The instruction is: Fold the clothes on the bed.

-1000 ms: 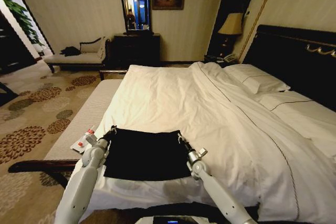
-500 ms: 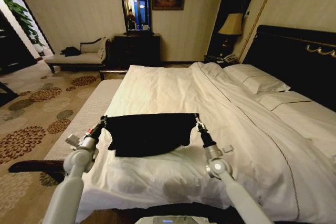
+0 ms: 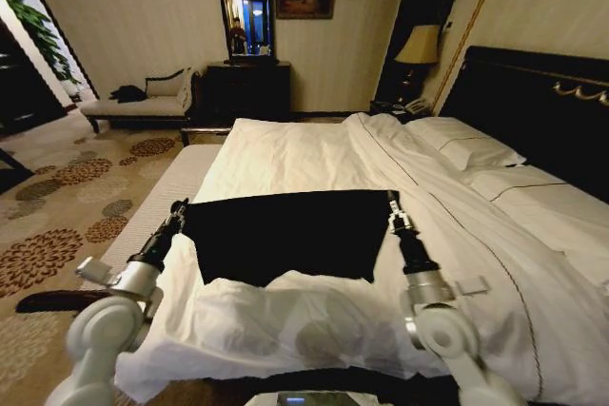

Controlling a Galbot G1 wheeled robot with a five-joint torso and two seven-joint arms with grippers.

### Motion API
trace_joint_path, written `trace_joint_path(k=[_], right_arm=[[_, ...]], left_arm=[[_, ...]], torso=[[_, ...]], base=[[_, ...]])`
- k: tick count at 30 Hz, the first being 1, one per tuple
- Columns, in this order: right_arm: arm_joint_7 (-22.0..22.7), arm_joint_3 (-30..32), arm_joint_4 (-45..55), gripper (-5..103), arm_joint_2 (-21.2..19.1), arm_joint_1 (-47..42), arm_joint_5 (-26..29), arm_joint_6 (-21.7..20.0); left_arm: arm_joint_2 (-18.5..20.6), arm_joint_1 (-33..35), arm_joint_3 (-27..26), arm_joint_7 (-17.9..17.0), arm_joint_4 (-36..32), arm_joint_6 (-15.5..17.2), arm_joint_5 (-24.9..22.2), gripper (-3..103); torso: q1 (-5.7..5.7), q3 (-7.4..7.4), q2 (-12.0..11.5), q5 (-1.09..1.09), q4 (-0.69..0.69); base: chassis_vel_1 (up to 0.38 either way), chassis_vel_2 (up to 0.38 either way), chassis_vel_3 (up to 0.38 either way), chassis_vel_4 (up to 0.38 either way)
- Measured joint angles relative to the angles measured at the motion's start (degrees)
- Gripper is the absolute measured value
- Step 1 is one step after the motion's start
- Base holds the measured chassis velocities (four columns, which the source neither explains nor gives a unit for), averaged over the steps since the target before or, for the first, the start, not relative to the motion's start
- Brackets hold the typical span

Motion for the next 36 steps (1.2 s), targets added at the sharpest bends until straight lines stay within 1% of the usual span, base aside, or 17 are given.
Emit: trace_joint_path(k=[2,3,7,8,9,11,12,14,15,18,19,22,23,26,27,32,36], right_arm=[[4.86,-1.55,-1.18,1,-1.5,2.66,1.14,-3.07],[4.86,-1.55,-1.18,1,-1.5,2.66,1.14,-3.07],[10.2,-10.58,-14.65,1,-3.42,13.05,3.72,-8.8],[10.6,-14.31,-21.96,1,-3.26,17.89,5.37,-9.93],[10.6,-14.31,-21.96,1,-3.26,17.89,5.37,-9.93],[9.16,-20.2,-34.09,1,-1.75,25.29,6.34,-10.28],[9.16,-20.2,-34.09,1,-1.75,25.29,6.34,-10.28],[4.34,-25.34,-49.12,1,1.42,32.64,5.52,-8.59],[4.34,-25.34,-49.12,1,1.42,32.64,5.52,-8.59],[-3.86,-27.85,-61.58,1,5.13,39.26,3.03,-5.14],[-3.86,-27.85,-61.58,1,5.13,39.26,3.03,-5.14],[-10.22,-28.15,-66.33,1,6.69,41.33,2.78,-2.03],[-10.22,-28.15,-66.33,1,6.69,41.33,2.78,-2.03],[-16.64,-27.54,-65.84,1,7.07,39.7,2.92,2.53],[-16.64,-27.54,-65.84,1,7.07,39.7,2.92,2.53],[-24.32,-25.54,-59.39,1,6.57,31.53,4.8,8.45],[-25.33,-24.63,-56.98,1,6.0,28.28,4.77,9.38]], left_arm=[[0.65,-1.72,1.34,-0.68,2.44,0.37,0.62,2],[0.65,-1.72,1.34,-0.68,2.44,0.37,0.62,2],[1.06,-9.85,8.2,-1.25,16.87,2.22,5.81,2],[0.67,-13.91,11.65,-1.0,23.85,2.42,8.73,2],[0.67,-13.91,11.65,-1.0,23.85,2.42,8.73,2],[-0.44,-20.47,16.67,-0.37,36.21,1.93,13.27,2],[-0.44,-20.47,16.67,-0.37,36.21,1.93,13.27,2],[-2.4,-27.68,20.48,1.23,48.27,0.77,16.92,2],[-2.4,-27.68,20.48,1.23,48.27,0.77,16.92,2],[-4.66,-34.45,22.38,4.01,58.27,-0.92,18.57,2],[-4.66,-34.45,22.38,4.01,58.27,-0.92,18.57,2],[-5.3,-37.09,23.01,7.82,63.19,-3.27,18.59,2],[-5.3,-37.09,23.01,7.82,63.19,-3.27,18.59,2],[-5.42,-35.78,22.91,11.22,63.86,-6.45,18.45,2],[-5.42,-35.78,22.91,11.22,63.86,-6.45,18.45,2],[-5.24,-28.15,21.24,14.46,56.74,-8.49,17.73,2],[-4.77,-24.8,20.68,15.15,53.24,-9.04,17.97,2]], torso=[[0.0,0.01,0.0,0.0,0.0],[0.0,0.01,0.0,0.0,0.0],[0.02,0.03,-0.01,0.01,0.0],[0.03,0.03,-0.02,0.01,0.02],[0.03,0.03,-0.02,0.01,0.02],[0.04,0.04,-0.03,-0.01,-0.02],[0.04,0.04,-0.03,-0.01,-0.02],[0.07,0.06,-0.04,-0.01,0.0],[0.07,0.06,-0.04,-0.01,0.0],[0.07,0.05,-0.04,0.0,0.0],[0.07,0.05,-0.04,0.0,0.0],[0.05,0.03,-0.04,0.01,-0.01],[0.05,0.03,-0.04,0.01,-0.01],[0.02,0.01,-0.03,0.01,-0.01],[0.02,0.01,-0.03,0.01,-0.01],[0.01,0.01,-0.02,0.01,-0.01],[0.0,0.01,-0.01,0.0,0.0]], base=[[0.0,0.0,0.0,0.0],[0.0,0.0,0.0,0.0],[0.0,0.0,0.0,0.0],[0.0,0.0,0.0,0.0],[0.0,0.0,0.0,0.0],[0.0,0.0,0.0,0.0],[0.0,0.0,0.0,0.0],[0.0,0.0,0.0,0.0],[0.0,0.0,0.0,0.0],[0.0,0.0,0.0,0.0],[0.0,0.0,0.0,0.0],[0.0,0.0,0.0,0.0],[0.0,0.0,0.0,0.0],[0.0,0.0,0.0,0.0],[0.0,0.0,0.0,0.0],[0.0,0.0,0.0,0.0],[0.0,0.0,0.0,0.0]])
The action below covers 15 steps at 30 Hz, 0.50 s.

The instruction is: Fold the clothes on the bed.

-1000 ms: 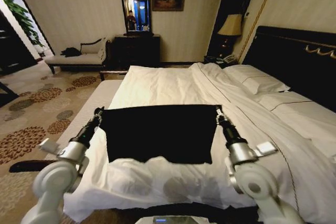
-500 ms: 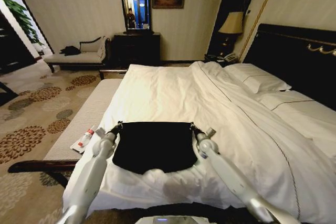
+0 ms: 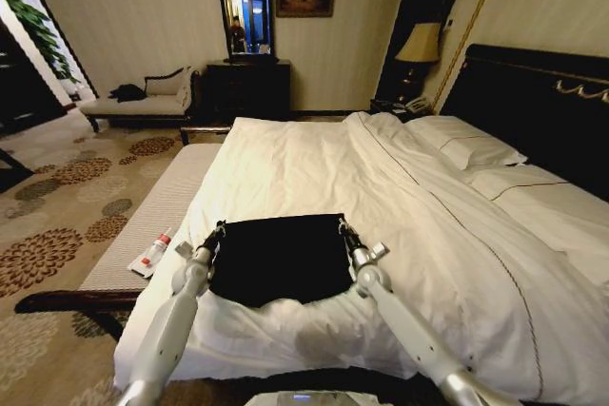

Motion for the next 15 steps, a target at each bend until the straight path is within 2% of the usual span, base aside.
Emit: trace_joint_path(k=[6,15], right_arm=[[1.25,2.77,7.08,1,-1.05,-8.11,-0.87,0.6],[3.08,5.32,11.58,1,-0.33,-18.59,-4.5,1.37]], left_arm=[[1.1,7.21,-1.96,0.85,-6.61,-0.57,0.01,2],[1.92,14.44,-3.03,1.16,-9.31,-0.89,1.78,2]], torso=[[0.01,0.0,0.0,0.0,0.0],[0.0,0.0,0.01,0.0,0.0]], base=[[0.0,0.0,0.0,0.0],[0.0,0.0,0.0,0.0]])
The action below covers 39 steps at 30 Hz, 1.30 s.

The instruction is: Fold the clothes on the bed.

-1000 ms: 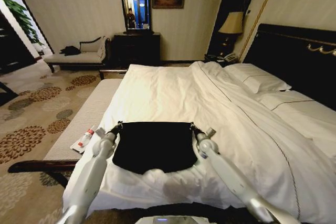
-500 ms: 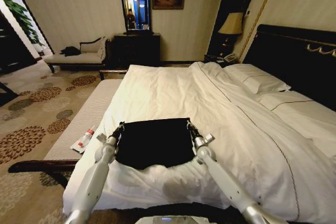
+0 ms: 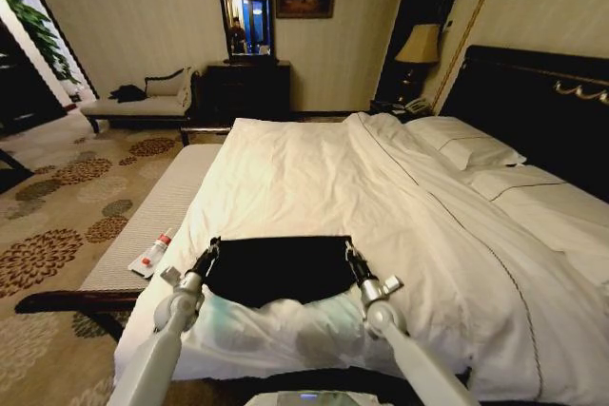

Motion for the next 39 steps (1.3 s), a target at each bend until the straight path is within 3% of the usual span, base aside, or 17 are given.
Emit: trace_joint_path(k=[13,17,18,23,24,26,28,29,30,32,33,35,37,39], right_arm=[[1.49,1.54,0.84,1,2.17,-4.68,-4.23,0.6],[2.59,1.36,1.19,-2,2.87,-4.87,-6.34,0.61],[2.71,1.36,1.4,2,2.94,-4.93,-6.76,0.62],[4.44,3.69,6.74,23,1.04,-6.07,-7.7,0.82],[4.44,3.69,6.74,23,1.04,-6.07,-7.7,0.82],[6.09,5.8,10.0,28,-0.83,-6.49,-7.73,0.49],[12.16,8.85,14.76,40,-4.67,-5.95,-7.83,-2.06],[12.16,8.85,14.76,40,-4.67,-5.95,-7.83,-2.06],[14.0,9.17,15.78,45,-5.57,-5.35,-7.52,-2.99],[19.78,8.01,17.64,56,-8.58,-1.47,-5.4,-7.36],[19.78,8.01,17.64,56,-8.58,-1.47,-5.4,-7.36],[22.82,5.55,17.07,62,-9.82,2.08,-4.89,-11.31],[27.3,0.48,14.54,73,-10.81,8.36,-4.23,-18.91],[28.53,-1.06,13.64,73,-10.92,9.99,-4.2,-20.75]], left_arm=[[0.34,6.43,-0.87,0.24,-3.1,-0.52,2.68,2],[-0.16,7.23,-0.62,-1.61,-4.16,-2.18,6.24,2],[-0.23,7.36,-0.62,-2.15,-4.45,-2.5,6.99,2],[0.79,8.64,-3.54,-3.82,-8.99,-5.15,11.13,23],[0.79,8.64,-3.54,-3.82,-8.99,-5.15,11.13,23],[1.9,9.32,-5.95,-4.2,-12.49,-6.45,11.85,34],[3.42,9.42,-9.08,-5.17,-17.68,-6.81,11.85,45],[3.42,9.42,-9.08,-5.17,-17.68,-6.81,11.85,45],[3.81,9.04,-9.57,-5.62,-18.97,-5.94,11.51,45],[5.15,5.5,-8.99,-10.06,-22.11,1.14,11.62,57],[5.15,5.5,-8.99,-10.06,-22.11,1.14,11.62,57],[5.65,2.26,-6.69,-15.49,-22.2,6.54,14.0,68],[6.2,-1.82,-1.72,-21.12,-20.28,13.53,19.24,78],[6.25,-2.44,-0.4,-22.22,-19.7,15.18,20.27,78]], torso=[[0.02,0.01,0.0,0.0,0.0],[0.02,0.01,-0.02,0.0,-0.01],[0.02,0.02,-0.02,0.0,-0.01],[0.02,0.01,-0.02,0.0,0.0],[0.02,0.01,-0.02,0.0,0.0],[0.02,0.02,-0.02,0.0,0.0],[0.02,0.01,-0.02,0.01,-0.01],[0.02,0.01,-0.02,0.01,-0.01],[0.02,0.02,-0.02,0.01,0.0],[0.02,0.01,-0.01,0.01,0.0],[0.02,0.01,-0.01,0.01,0.0],[0.02,0.01,-0.01,0.0,-0.01],[0.04,0.02,-0.02,0.01,-0.01],[0.04,0.02,-0.02,-0.01,-0.02]], base=[[0.0,0.0,0.0,0.0],[0.0,0.0,0.0,0.0],[0.0,0.0,0.0,0.0],[0.0,0.0,0.0,0.0],[0.0,0.0,0.0,0.0],[0.0,0.0,0.0,0.0],[0.0,0.0,0.0,0.0],[0.0,0.0,0.0,0.0],[0.0,0.0,0.0,0.0],[0.0,0.0,0.0,0.0],[0.0,0.0,0.0,0.0],[0.0,0.0,0.0,0.0],[0.0,0.0,0.0,0.0],[0.0,0.0,0.0,0.0]])
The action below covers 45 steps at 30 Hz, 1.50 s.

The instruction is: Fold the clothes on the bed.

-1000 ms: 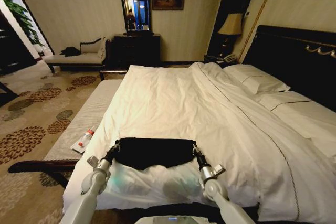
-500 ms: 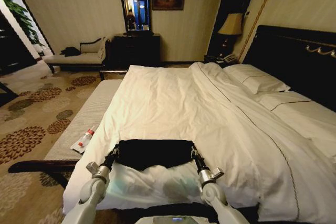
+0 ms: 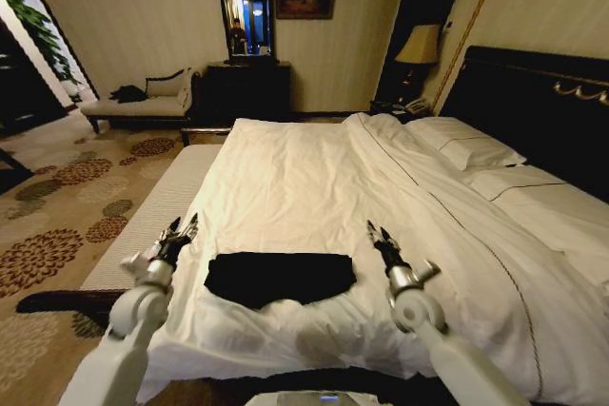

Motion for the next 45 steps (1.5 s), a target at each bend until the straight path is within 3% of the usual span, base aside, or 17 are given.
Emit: trace_joint_path(k=[2,3,7,12,16,25,31,35,36,39,41,42,45], right_arm=[[3.94,-6.13,-4.25,84,-0.08,5.6,-0.6,-5.84],[4.87,-7.64,-5.52,89,-0.07,6.71,-1.08,-7.07],[7.38,-11.87,-8.58,99,-0.07,8.44,-2.18,-10.18],[10.43,-12.28,-4.95,100,-1.4,4.68,-2.26,-12.13],[12.57,-10.98,-0.08,100,-2.83,-0.45,-2.31,-12.31],[18.7,-8.19,12.09,100,-4.15,-15.82,-5.49,-11.95],[20.59,-7.05,15.55,100,-4.1,-19.25,-7.17,-11.25],[17.7,-2.88,17.36,100,-1.64,-19.02,-8.62,-4.92],[17.7,-2.88,17.36,100,-1.64,-19.02,-8.62,-4.92],[11.75,1.14,16.9,100,1.13,-18.83,-7.37,1.27],[7.75,3.2,16.46,100,3.85,-19.65,-1.98,4.75],[7.75,3.2,16.46,100,3.85,-19.65,-1.98,4.75],[6.31,3.79,15.25,100,8.59,-22.02,5.86,5.51]], left_arm=[[0.01,-1.33,4.83,-3.3,2.16,6.45,2.38,88],[-0.02,-1.38,5.94,-3.9,2.78,7.9,3.06,93],[-0.11,-0.38,9.45,-4.68,4.29,10.58,7.3,99],[0.49,4.91,10.64,-5.41,1.66,13.07,9.03,100],[0.92,9.84,9.7,-5.61,-0.91,13.09,10.3,100],[2.72,22.3,4.67,-6.19,-8.74,9.74,13.77,100],[3.69,23.81,1.54,-6.04,-10.94,7.56,12.52,100],[2.14,19.93,-3.9,-2.68,-14.74,-0.88,1.92,100],[2.14,19.93,-3.9,-2.68,-14.74,-0.88,1.92,100],[0.11,16.86,-7.95,-0.65,-17.78,-3.85,-9.96,100],[-2.1,14.71,-11.56,0.69,-20.89,-4.78,-19.17,100],[-2.1,14.71,-11.56,0.69,-20.89,-4.78,-19.17,100],[-4.49,13.23,-14.6,0.69,-24.45,-4.87,-27.71,100]], torso=[[0.02,0.01,-0.01,0.01,0.04],[0.02,0.01,-0.01,0.02,0.03],[0.01,0.0,-0.01,0.01,0.02],[-0.01,-0.01,0.0,0.01,0.02],[-0.02,-0.02,0.0,0.01,0.01],[-0.04,-0.02,0.01,0.01,0.02],[-0.04,-0.02,0.01,0.0,0.02],[-0.03,-0.02,0.01,0.0,0.01],[-0.03,-0.02,0.01,0.0,0.01],[0.0,0.0,0.01,-0.01,0.01],[0.0,0.0,0.0,0.02,0.03],[0.0,0.0,0.0,0.02,0.03],[-0.01,-0.01,0.01,0.01,0.0]], base=[[0.0,0.0,0.0,0.0],[0.0,0.0,0.0,0.0],[0.0,0.0,0.0,0.0],[0.0,0.0,0.0,0.0],[0.0,0.0,0.0,0.0],[0.0,0.0,0.0,0.0],[0.0,0.0,0.0,0.0],[0.0,0.0,0.0,0.0],[0.0,0.0,0.0,0.0],[0.0,0.0,0.0,0.0],[0.0,0.0,0.0,0.0],[0.0,0.0,0.0,0.0],[0.0,0.0,0.0,0.0]])
